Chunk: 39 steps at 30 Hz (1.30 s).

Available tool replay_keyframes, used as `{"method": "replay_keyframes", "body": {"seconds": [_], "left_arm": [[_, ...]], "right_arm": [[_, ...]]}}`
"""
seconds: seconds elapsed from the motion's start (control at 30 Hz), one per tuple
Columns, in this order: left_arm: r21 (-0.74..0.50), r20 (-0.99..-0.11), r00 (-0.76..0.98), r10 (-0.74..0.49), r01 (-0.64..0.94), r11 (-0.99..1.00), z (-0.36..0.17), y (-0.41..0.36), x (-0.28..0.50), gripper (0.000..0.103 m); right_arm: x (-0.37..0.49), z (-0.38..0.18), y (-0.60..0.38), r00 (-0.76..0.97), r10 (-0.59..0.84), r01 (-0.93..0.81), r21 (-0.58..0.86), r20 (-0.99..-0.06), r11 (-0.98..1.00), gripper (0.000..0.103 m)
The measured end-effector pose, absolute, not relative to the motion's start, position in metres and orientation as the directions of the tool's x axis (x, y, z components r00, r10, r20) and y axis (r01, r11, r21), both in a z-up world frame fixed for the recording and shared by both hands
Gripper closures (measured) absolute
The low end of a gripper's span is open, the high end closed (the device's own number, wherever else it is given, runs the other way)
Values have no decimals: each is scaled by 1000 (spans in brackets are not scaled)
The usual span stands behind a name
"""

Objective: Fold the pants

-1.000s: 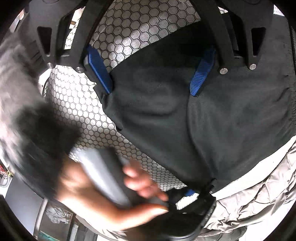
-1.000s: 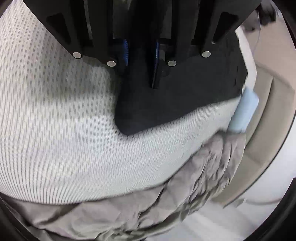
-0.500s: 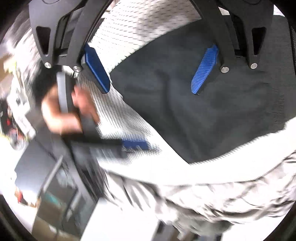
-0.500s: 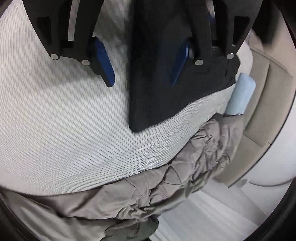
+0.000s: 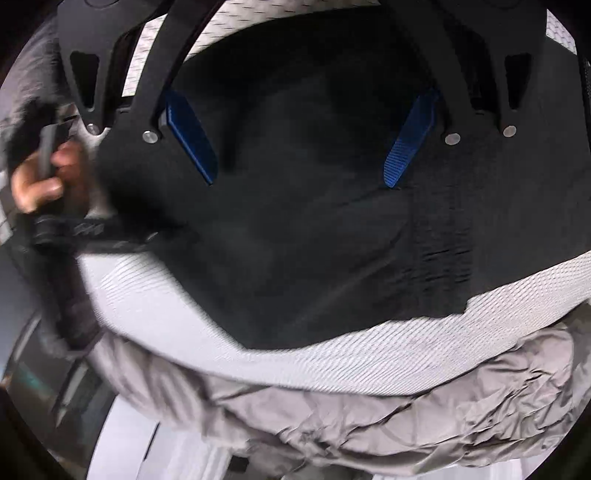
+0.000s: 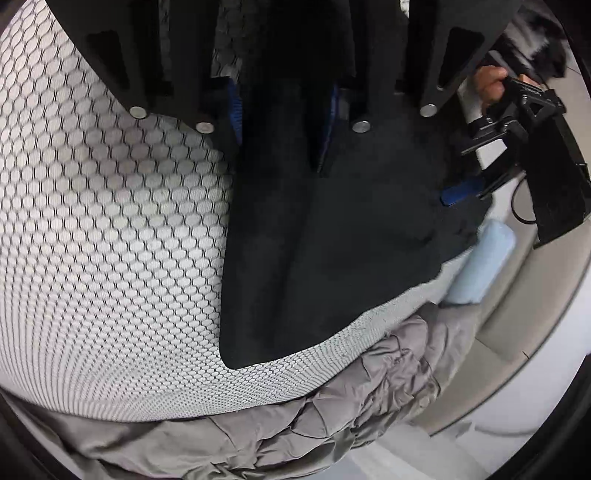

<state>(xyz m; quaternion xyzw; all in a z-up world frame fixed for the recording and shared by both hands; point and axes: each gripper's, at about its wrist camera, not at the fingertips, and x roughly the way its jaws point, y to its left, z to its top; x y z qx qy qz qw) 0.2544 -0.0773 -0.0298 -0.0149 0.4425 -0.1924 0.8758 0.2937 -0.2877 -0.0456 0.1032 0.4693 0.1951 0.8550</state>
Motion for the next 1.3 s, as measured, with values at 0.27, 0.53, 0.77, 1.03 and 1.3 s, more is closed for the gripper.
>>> {"method": "replay_keyframes", "body": {"seconds": [0.27,0.53,0.77,1.03,1.3], "left_arm": [[-101,-747,576,-331,395,913,-28,-68,229,12],[-89,-712,582,-393,481,872,-17,-89,216,26],[-2,-791,539,-291,473,881,-43,-82,226,38],[-109,-764,536,-360,442,890,-29,-51,219,43],[-154,-754,546,-365,393,907,-20,-68,263,43]], "right_arm": [[276,-22,-279,575,276,-226,175,-770,958,69],[220,-1,-226,668,296,-367,43,-683,929,60],[227,-51,-186,596,160,-448,-161,-787,879,60],[223,-33,-258,631,90,-265,-106,-771,958,57],[245,-25,-190,606,242,-398,-26,-757,917,57]]}}
